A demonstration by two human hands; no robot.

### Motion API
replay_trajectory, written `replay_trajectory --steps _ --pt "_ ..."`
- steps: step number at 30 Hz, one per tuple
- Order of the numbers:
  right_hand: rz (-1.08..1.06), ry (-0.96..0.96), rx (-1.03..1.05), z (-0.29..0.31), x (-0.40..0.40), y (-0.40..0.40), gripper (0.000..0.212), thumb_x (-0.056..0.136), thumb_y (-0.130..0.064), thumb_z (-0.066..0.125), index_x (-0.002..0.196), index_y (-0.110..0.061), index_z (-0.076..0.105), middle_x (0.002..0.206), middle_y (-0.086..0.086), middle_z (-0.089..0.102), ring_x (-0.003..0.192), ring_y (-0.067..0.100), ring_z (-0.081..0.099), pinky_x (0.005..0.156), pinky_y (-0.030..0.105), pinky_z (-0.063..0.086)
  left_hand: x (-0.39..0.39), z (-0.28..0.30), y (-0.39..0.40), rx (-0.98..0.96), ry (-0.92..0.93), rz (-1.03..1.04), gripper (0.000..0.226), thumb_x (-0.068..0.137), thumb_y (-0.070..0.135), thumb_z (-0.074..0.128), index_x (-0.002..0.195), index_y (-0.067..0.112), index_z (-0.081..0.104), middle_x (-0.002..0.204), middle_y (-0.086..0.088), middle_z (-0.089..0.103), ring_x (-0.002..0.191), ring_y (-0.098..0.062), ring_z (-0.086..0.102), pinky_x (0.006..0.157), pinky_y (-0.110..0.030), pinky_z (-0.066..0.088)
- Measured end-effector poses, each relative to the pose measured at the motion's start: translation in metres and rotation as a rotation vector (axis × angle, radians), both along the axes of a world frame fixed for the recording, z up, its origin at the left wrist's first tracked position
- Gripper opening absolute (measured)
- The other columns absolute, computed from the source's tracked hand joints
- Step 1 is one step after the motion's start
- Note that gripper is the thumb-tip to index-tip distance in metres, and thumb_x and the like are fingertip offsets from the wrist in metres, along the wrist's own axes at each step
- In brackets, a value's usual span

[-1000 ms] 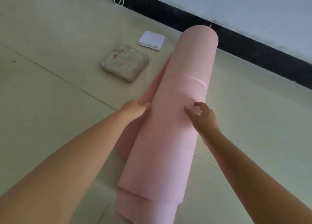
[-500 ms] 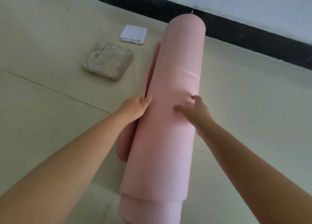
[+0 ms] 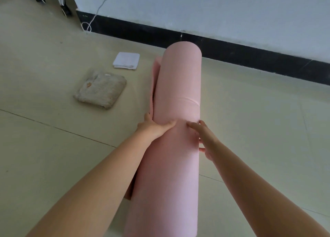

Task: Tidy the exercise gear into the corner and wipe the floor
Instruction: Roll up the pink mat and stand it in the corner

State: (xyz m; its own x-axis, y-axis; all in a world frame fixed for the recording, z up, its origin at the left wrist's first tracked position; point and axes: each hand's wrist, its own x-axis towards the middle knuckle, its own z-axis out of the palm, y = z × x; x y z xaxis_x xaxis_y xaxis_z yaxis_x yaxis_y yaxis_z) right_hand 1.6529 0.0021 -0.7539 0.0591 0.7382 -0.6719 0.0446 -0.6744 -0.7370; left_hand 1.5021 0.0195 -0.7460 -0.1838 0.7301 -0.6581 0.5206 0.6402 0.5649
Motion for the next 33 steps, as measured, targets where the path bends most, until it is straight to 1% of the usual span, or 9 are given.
replay_trajectory --steps 4,8,11,16,21,23,26,31,33 --pt "-0.029 0.027 0.034 0.003 0.001 -0.003 0.073 0.075 -0.046 0.064 0.139 -0.023 0.038 0.139 -0.004 0.049 0.119 0.018 0.051 0.092 0.032 0.042 0.009 0.001 -0.004 0.079 -0.148 0.107 0.103 0.074 0.054 0.068 0.151 0.024 0.007 0.155 0.000 0.024 0.141 -0.022 0.031 0.110 -0.033 0.032" --pt "-0.001 0.144 0.094 0.009 0.011 -0.011 0.041 0.092 -0.031 0.053 0.132 -0.022 0.048 0.106 -0.010 0.062 0.081 0.000 0.062 0.059 0.018 0.046 0.017 0.001 -0.018 0.163 -0.265 0.156 0.098 0.071 0.055 0.070 0.150 0.027 0.018 0.152 0.003 0.033 0.137 -0.020 0.039 0.112 -0.037 0.035" --pt "0.056 0.187 0.214 0.022 0.022 -0.014 0.043 0.091 -0.027 0.056 0.133 -0.022 0.047 0.103 -0.013 0.064 0.064 -0.012 0.066 0.047 0.006 0.048 0.022 0.018 -0.030 0.259 -0.333 0.148 0.108 0.049 0.062 0.070 0.144 0.029 0.029 0.142 0.004 0.047 0.127 -0.019 0.051 0.107 -0.039 0.043" --pt "0.125 0.194 0.500 0.075 0.037 -0.008 0.052 0.079 -0.021 0.057 0.130 -0.023 0.047 0.099 -0.016 0.064 0.068 -0.015 0.066 0.052 0.002 0.047 0.029 0.070 -0.026 0.526 -0.367 0.074 0.084 0.041 0.058 0.063 0.119 0.038 0.042 0.125 0.006 0.057 0.110 -0.017 0.061 0.093 -0.036 0.052" --pt "0.128 0.129 0.661 0.125 0.052 -0.008 0.055 0.067 -0.021 0.054 0.119 -0.025 0.039 0.109 -0.006 0.060 0.089 0.001 0.063 0.066 0.012 0.050 0.038 0.117 -0.030 0.751 -0.344 -0.051 0.099 0.044 0.049 0.069 0.134 0.028 0.030 0.136 0.006 0.047 0.122 -0.015 0.051 0.099 -0.032 0.047" --pt "0.092 0.073 0.707 0.137 0.055 -0.013 0.055 0.065 -0.026 0.056 0.117 -0.021 0.040 0.110 -0.005 0.056 0.099 0.011 0.056 0.078 0.022 0.047 0.044 0.123 -0.037 0.763 -0.324 -0.064 0.105 0.045 0.048 0.070 0.136 0.025 0.023 0.137 0.005 0.041 0.120 -0.012 0.048 0.093 -0.020 0.044" --pt "0.018 0.068 0.741 0.149 0.060 -0.024 0.052 0.065 -0.034 0.056 0.111 -0.013 0.043 0.107 -0.006 0.053 0.100 0.008 0.053 0.077 0.018 0.042 0.049 0.133 -0.044 0.766 -0.337 0.021 0.083 0.065 0.032 0.075 0.127 0.022 0.022 0.125 0.006 0.041 0.103 -0.007 0.052 0.074 -0.004 0.043" --pt "-0.048 0.028 0.763 0.162 0.077 -0.030 0.073 0.078 -0.037 0.063 0.140 -0.027 0.025 0.106 -0.003 0.053 0.104 0.012 0.051 0.087 0.020 0.036 0.050 0.161 -0.030 0.762 -0.273 0.001 0.118 0.059 0.054 0.064 0.151 0.028 -0.006 0.115 -0.002 0.047 0.107 -0.014 0.049 0.092 -0.022 0.036" --pt "0.029 -0.083 0.784 0.172 0.081 -0.031 0.069 0.090 -0.033 0.057 0.146 -0.033 0.017 0.099 0.002 0.056 0.092 0.009 0.055 0.080 0.018 0.040 0.051 0.172 -0.031 0.774 -0.231 -0.067 0.111 0.056 0.062 0.058 0.150 0.031 0.008 0.124 -0.003 0.046 0.105 -0.010 0.052 0.092 -0.022 0.037"
